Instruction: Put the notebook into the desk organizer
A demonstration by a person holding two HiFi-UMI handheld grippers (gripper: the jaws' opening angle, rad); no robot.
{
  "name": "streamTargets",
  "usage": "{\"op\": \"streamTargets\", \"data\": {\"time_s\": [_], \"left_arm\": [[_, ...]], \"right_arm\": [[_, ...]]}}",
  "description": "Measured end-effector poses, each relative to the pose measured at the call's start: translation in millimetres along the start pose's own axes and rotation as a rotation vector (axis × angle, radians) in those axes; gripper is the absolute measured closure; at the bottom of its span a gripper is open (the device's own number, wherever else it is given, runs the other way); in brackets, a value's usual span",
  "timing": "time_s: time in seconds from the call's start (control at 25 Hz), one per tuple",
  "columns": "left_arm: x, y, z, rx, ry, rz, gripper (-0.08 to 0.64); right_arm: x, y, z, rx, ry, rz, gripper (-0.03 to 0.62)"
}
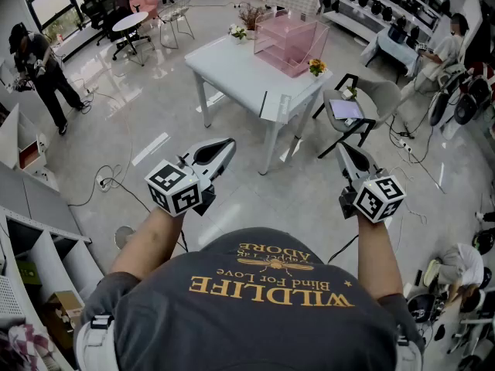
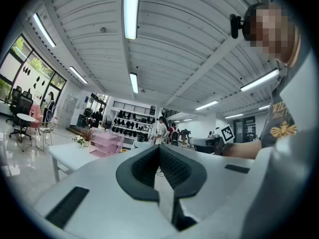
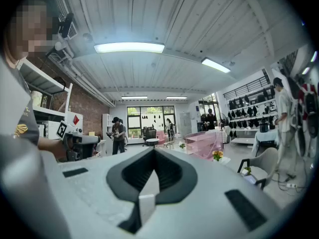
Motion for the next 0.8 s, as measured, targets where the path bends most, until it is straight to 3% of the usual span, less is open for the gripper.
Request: {"op": "streamTargets", "data": {"time_s": [0.8], "left_arm": [[0.0,-10.7,0.1,0.005,-0.006,-0.005,0.560]], "right_arm": [[11.2,-11.8,4.9,-0.007,-0.030,-0.032,0.592]]}}
Point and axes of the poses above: the fingertips, and each gripper's own axes: y backward along the fingers, x to its right, z out of its underside, the point moved 3 cm from there along y, backward along the fingers, and after that the axes turned 13 degrees about x, right-handed, at the moved point
